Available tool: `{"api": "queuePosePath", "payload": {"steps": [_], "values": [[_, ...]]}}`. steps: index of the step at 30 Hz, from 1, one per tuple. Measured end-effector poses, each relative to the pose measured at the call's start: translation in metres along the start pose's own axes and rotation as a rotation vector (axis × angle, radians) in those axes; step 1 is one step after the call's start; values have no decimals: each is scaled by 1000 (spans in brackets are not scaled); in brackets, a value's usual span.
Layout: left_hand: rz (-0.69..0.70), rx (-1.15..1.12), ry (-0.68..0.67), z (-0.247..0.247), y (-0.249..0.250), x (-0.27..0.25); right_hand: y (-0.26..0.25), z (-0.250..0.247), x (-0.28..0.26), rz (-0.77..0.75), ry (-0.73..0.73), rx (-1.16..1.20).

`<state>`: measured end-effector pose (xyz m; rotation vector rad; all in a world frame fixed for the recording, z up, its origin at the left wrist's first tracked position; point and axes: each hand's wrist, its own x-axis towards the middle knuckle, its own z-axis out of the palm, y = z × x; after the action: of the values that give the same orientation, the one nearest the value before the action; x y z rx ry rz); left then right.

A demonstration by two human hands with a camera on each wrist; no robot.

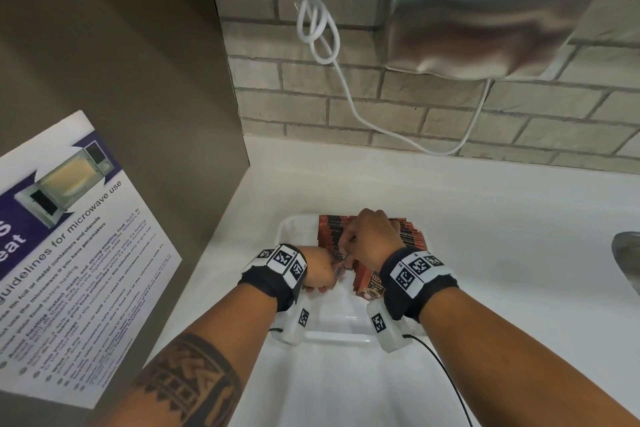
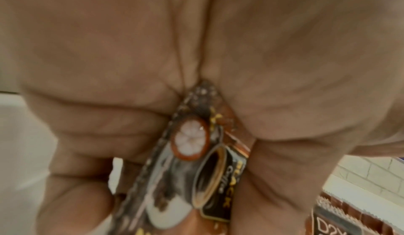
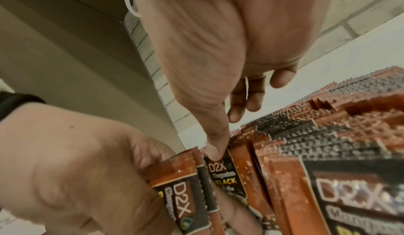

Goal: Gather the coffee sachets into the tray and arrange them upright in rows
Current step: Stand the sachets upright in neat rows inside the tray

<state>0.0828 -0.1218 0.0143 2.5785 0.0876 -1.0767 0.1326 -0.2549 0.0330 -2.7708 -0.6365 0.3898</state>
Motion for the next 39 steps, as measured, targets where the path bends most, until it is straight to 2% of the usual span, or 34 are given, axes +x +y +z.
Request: {"api": "queuePosePath", "payload": {"steps": [12, 18, 21, 25, 30, 35, 39], "values": [[44, -139, -10, -6, -4, -10, 8, -9, 0, -24, 43, 200], [124, -146, 126, -18, -24, -14, 13, -16, -16, -74, -61, 395], [208, -341, 181, -17, -33, -14, 14, -10, -22, -66, -99, 501], [298, -605, 232, -12, -37, -19, 14, -10, -26, -74, -54, 600], [400, -1033, 219, -5, -28, -30, 10, -24, -29, -65, -54, 703], [466, -967, 214, -8, -29, -39, 10, -33, -25, -62, 6, 698], [411, -885, 281, -13, -31, -42, 5, -39, -26, -71, 72, 615]]}}
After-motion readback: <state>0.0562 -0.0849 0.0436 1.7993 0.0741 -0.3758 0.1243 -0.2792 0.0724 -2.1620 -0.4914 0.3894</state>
